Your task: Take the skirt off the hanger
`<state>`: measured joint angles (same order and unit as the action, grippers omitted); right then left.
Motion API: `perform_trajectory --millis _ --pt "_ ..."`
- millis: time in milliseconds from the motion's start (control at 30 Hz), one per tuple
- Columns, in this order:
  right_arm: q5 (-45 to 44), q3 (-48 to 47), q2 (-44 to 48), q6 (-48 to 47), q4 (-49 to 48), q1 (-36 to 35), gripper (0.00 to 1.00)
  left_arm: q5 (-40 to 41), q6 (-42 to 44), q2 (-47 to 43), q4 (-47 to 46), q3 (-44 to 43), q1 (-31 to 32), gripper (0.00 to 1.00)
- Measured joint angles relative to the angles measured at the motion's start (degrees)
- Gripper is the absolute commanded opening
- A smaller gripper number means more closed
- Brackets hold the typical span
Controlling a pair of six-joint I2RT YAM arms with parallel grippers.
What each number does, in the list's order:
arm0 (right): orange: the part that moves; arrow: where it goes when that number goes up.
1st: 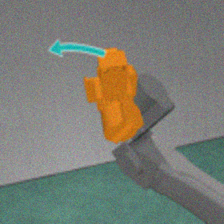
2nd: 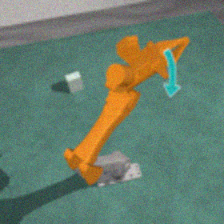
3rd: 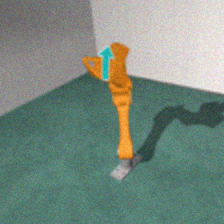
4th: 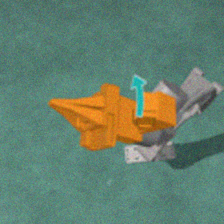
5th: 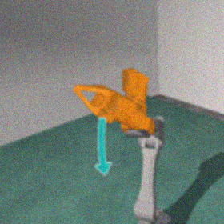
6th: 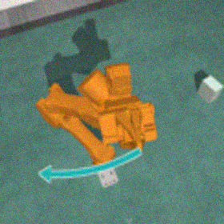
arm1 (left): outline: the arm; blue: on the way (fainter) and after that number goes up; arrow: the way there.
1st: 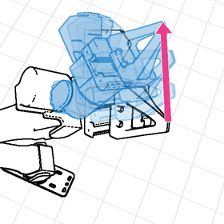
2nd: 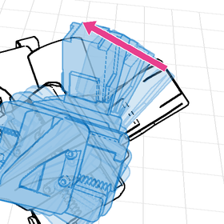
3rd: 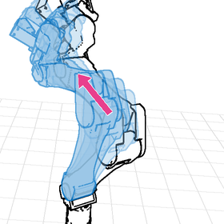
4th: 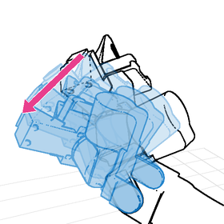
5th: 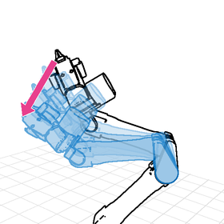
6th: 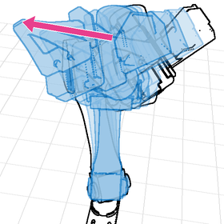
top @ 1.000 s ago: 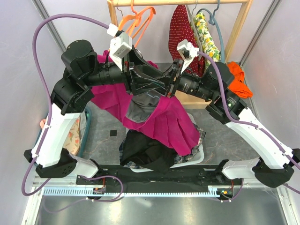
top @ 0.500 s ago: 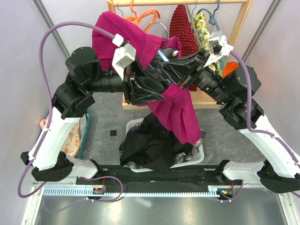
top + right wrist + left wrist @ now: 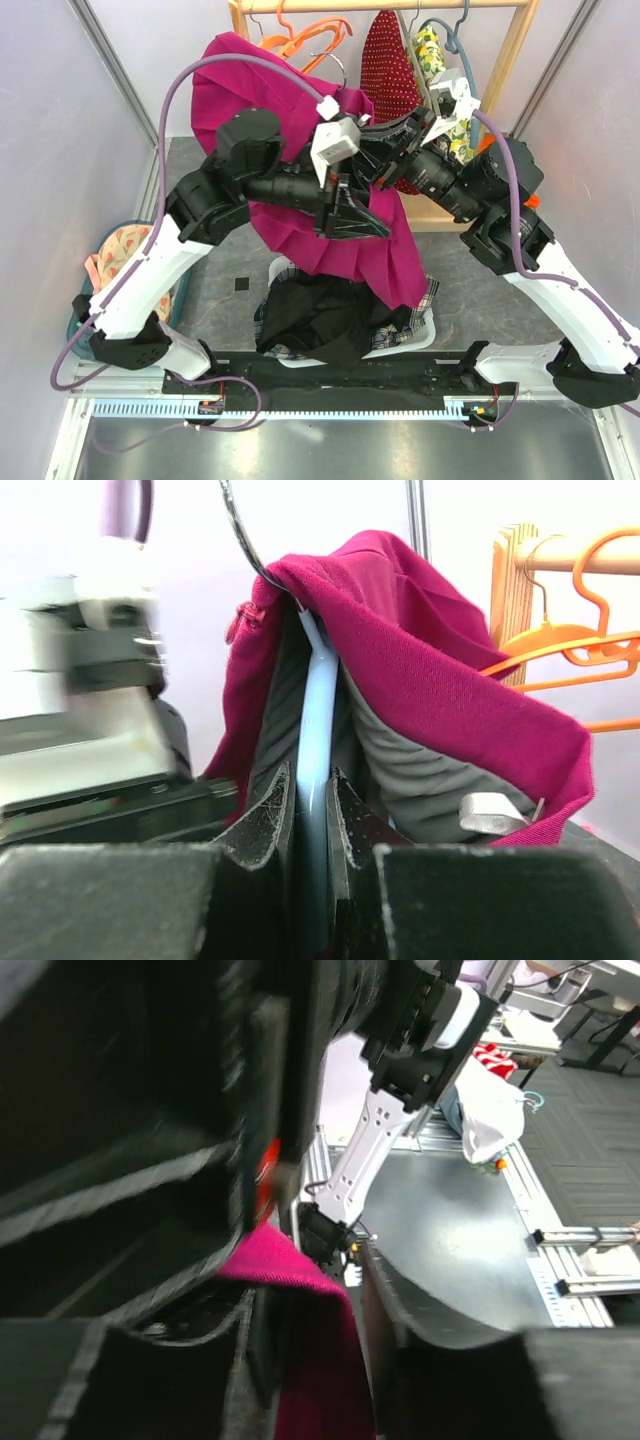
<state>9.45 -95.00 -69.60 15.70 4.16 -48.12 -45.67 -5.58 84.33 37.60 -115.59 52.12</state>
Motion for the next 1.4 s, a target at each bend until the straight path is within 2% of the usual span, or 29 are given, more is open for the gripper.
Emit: perform_trajectory --millis 133,267,400,667,867,933,1033,1100,1133,1167,1233,1267,1300,1400 --pt "-0.3 0.0 0.5 -0.6 0.4 -0.2 0.0 5.6 4.0 3.1 2.0 -5.5 6.3 0.29" --pt "-0.1 0.3 2.5 -0.3 0.7 -0.5 0.0 16.3 8.3 6.3 5.3 -10.9 14.0 0.23" --pt "0.7 -0.8 4.3 0.4 0.2 -0.9 0.0 26.6 10.9 9.5 3.6 -14.4 20.5 0.2" --pt "0.3 -6.4 2.0 3.1 3.3 -0.5 0.0 40.7 15.8 9.4 -2.6 -11.8 25.4 0.31" --pt "-0.3 -7.8 2.3 9.6 4.0 -0.2 0.0 51.0 19.2 11.0 -7.6 -12.3 30.2 0.42" --pt "-0.3 -8.5 2.3 10.5 4.3 0.1 0.0 52.2 20.2 11.7 -8.7 -12.8 30.9 0.41" --pt "0.3 -10.5 2.3 9.5 7.5 0.2 0.0 52.6 21.7 12.0 -9.4 -12.8 31.7 0.35" --pt "0.9 -11.5 2.7 7.4 10.9 0.0 0.0 52.1 23.3 11.8 -9.2 -12.0 32.0 0.36" --pt "1.0 -11.5 3.3 6.0 12.6 -0.1 0.0 51.6 24.1 11.5 -9.0 -10.9 32.0 0.41" --pt "1.1 -10.9 4.3 4.2 15.0 -0.2 0.0 51.0 24.8 11.0 -8.8 -9.4 32.0 0.53" --pt "0.3 -8.4 6.4 1.4 18.1 -0.3 0.0 48.7 26.0 9.3 -7.0 -5.6 32.4 0.63" --pt "-0.7 -7.3 6.8 1.0 18.5 -0.4 0.0 47.9 26.8 8.7 -4.7 -4.1 33.1 0.89" --pt "-1.4 -5.0 7.5 0.2 19.8 -0.7 0.0 48.3 28.0 8.4 -1.8 -2.3 33.8 0.99" --pt "-3.2 1.1 9.0 -2.4 23.4 -0.8 0.0 49.0 29.9 9.9 4.9 -1.9 35.0 0.99"
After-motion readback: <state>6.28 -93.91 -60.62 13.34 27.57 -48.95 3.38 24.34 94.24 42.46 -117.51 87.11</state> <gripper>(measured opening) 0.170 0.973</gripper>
